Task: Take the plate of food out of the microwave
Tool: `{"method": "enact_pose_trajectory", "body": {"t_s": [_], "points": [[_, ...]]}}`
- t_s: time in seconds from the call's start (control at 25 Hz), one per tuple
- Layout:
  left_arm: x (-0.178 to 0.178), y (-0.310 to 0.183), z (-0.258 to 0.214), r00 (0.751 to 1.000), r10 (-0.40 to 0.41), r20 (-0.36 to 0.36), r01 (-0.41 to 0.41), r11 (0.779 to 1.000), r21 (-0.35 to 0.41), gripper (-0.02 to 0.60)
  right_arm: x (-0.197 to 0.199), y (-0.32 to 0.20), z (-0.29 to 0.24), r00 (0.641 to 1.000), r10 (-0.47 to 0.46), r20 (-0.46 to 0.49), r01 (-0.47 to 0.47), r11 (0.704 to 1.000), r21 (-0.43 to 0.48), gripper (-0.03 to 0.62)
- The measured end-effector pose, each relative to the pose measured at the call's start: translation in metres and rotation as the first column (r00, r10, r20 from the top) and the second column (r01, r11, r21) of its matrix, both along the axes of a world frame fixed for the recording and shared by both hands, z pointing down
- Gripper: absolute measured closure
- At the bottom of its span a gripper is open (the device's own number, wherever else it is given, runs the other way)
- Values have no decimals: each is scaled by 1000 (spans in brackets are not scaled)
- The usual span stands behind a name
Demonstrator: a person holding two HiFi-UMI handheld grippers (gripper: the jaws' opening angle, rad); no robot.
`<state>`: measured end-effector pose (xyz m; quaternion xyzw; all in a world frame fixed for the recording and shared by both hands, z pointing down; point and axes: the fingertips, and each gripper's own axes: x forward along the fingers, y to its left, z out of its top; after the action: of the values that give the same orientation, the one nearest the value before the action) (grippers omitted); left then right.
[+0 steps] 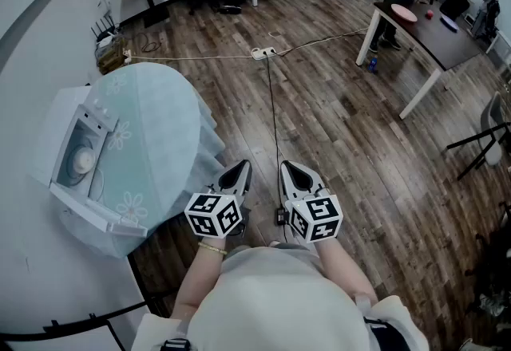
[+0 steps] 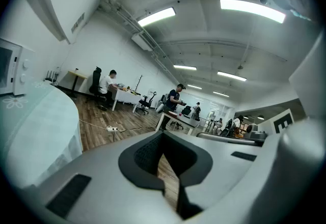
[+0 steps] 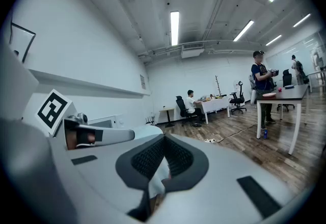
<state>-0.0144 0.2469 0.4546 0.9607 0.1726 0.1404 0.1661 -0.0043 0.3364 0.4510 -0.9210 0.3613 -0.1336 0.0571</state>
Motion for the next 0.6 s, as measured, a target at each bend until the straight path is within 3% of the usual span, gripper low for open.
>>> {"method": "enact_pose_trajectory", "body": {"t_s": [0.28,0.6], "points": [[-20,-12,-2,1000,-12,5,12,1000,-9,569,-28,-9,1,1000,-22,-1,22,999,-36,588],[-20,-16,5,999,-38,16,39,999,-34,569,-25,-15,2,998,-61,-9,61,997,-43,588]]}}
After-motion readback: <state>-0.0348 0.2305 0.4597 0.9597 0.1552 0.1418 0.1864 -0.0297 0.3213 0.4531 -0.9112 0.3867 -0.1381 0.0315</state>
